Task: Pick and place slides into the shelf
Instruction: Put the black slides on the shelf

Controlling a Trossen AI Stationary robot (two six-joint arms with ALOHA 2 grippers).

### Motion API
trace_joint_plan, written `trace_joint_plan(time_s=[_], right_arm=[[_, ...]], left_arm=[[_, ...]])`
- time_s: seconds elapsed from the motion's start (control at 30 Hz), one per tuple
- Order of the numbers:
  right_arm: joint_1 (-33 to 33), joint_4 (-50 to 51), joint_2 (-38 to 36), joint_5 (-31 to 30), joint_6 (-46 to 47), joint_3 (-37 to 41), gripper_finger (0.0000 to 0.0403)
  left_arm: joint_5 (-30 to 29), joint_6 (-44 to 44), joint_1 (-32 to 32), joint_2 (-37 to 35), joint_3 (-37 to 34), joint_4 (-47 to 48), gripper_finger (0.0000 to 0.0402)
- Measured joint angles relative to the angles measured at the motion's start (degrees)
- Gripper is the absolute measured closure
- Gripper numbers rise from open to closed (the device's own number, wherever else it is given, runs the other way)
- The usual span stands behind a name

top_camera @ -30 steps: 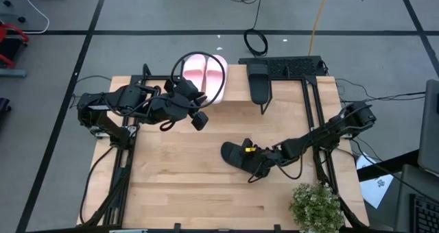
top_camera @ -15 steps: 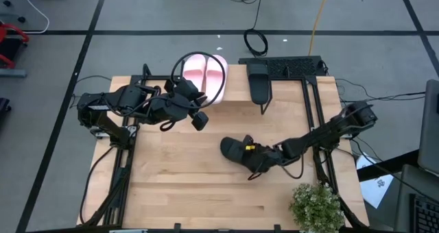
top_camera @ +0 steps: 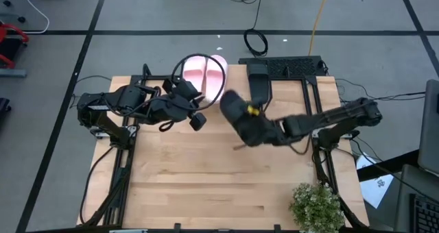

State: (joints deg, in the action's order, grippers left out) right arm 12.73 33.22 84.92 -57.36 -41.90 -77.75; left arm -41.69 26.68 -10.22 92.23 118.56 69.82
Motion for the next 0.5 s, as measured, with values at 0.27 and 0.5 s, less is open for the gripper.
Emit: trace_joint_plan(time_s=[0.27, 0.5], right_arm=[[-10.4, 8.5, 6.4, -1.1, 12.9, -15.7, 0.0402], [-19.3, 7.8, 14.4, 0.9, 16.2, -20.2, 0.0402]], left_arm=[[-6.8, -0.7, 0.7, -4.5, 0.0, 4.3, 0.0339], [-7.9, -0.9, 2.0, -9.1, 0.0, 4.1, 0.0339]])
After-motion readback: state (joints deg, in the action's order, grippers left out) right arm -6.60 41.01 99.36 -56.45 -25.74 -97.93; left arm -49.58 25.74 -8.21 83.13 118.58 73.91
